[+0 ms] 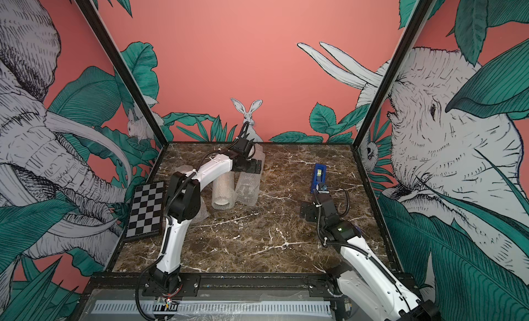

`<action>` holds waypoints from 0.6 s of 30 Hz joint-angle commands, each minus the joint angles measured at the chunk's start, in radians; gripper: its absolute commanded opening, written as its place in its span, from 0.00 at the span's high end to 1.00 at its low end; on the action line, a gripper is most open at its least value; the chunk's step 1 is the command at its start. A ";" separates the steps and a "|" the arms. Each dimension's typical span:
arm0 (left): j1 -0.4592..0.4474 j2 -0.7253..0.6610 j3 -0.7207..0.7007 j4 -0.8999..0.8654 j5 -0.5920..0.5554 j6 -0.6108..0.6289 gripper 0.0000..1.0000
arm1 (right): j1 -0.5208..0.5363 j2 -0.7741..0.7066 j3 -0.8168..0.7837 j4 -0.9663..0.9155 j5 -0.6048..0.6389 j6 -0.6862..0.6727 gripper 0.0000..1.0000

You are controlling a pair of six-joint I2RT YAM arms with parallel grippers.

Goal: Wrap vases in bubble wrap
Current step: Move the wrapped vase to the center of the board, then reset both arms

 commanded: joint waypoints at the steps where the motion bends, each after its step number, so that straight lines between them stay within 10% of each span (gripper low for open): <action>1: -0.004 -0.217 -0.025 -0.023 -0.061 0.047 0.01 | -0.025 -0.016 0.010 0.032 0.118 -0.092 0.01; 11: 0.081 -0.865 -0.782 0.329 -0.429 0.093 0.00 | -0.115 0.079 -0.164 0.459 0.267 -0.344 0.01; 18: 0.184 -1.038 -1.262 0.728 -0.663 0.269 0.00 | -0.180 0.273 -0.235 0.777 0.249 -0.400 0.01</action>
